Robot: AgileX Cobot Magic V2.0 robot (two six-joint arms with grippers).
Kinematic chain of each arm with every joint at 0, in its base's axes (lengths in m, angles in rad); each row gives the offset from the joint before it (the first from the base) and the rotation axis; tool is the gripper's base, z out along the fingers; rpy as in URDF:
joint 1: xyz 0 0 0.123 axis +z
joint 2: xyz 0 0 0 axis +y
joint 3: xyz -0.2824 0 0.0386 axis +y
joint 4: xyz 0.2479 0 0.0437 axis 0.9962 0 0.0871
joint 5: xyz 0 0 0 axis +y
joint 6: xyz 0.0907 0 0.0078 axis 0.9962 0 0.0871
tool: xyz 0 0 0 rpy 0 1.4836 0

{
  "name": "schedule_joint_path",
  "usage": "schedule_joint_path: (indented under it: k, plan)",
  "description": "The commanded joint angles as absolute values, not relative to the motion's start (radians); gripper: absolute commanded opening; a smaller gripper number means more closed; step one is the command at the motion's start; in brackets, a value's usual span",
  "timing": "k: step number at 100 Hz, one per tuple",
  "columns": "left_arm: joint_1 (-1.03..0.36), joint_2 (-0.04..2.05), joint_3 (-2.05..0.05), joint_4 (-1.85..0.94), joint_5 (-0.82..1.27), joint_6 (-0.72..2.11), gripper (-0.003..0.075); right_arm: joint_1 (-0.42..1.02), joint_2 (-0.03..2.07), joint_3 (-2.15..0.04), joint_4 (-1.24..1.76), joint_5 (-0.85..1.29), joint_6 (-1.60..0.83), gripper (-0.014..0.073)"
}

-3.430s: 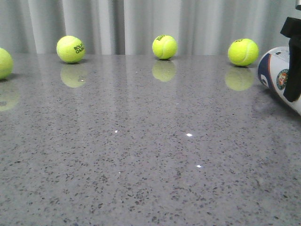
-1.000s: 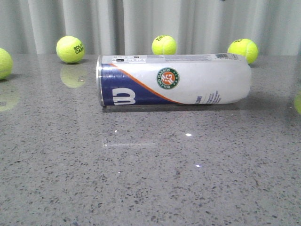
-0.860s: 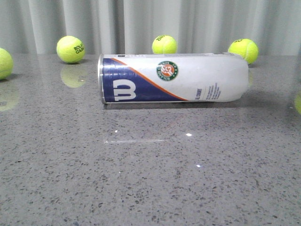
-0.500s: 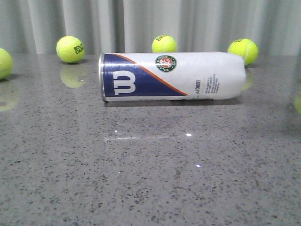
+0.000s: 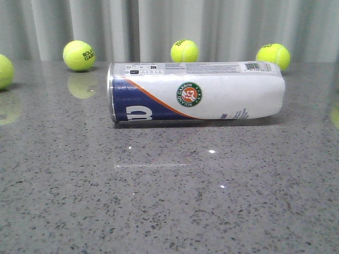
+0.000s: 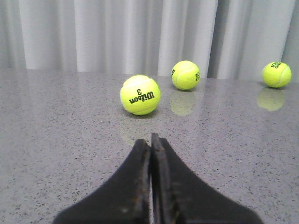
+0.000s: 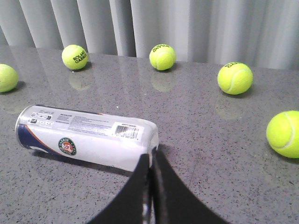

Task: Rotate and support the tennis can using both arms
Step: 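Lay the can on its side and release it with the right gripper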

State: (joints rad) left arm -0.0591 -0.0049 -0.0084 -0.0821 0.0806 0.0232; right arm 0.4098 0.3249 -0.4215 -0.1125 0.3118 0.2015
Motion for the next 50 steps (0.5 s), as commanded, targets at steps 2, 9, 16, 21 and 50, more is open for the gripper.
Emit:
schedule_joint_path:
  k: [2,9,16,21,50]
  plan:
    - [-0.055,-0.04,-0.071,-0.107,0.027,0.009,-0.0021,0.404,0.248,-0.41,-0.129,0.257,0.201,-0.0057]
    - [-0.055,-0.017,-0.141,-0.13,0.129,0.009,-0.0021,0.404,0.209,-0.399,-0.129,0.292,0.201,-0.0057]
    - [-0.055,0.025,-0.225,-0.173,0.28,0.009,-0.0021,0.404,0.189,-0.399,-0.129,0.338,0.201,-0.0057]
    - [-0.055,0.067,-0.295,-0.182,0.411,0.009,-0.0021,0.404,0.185,-0.399,-0.129,0.369,0.201,-0.0057]
    - [-0.055,0.415,-0.527,-0.194,0.784,0.016,-0.0009,0.404,0.185,-0.399,-0.129,0.444,0.201,-0.0057]
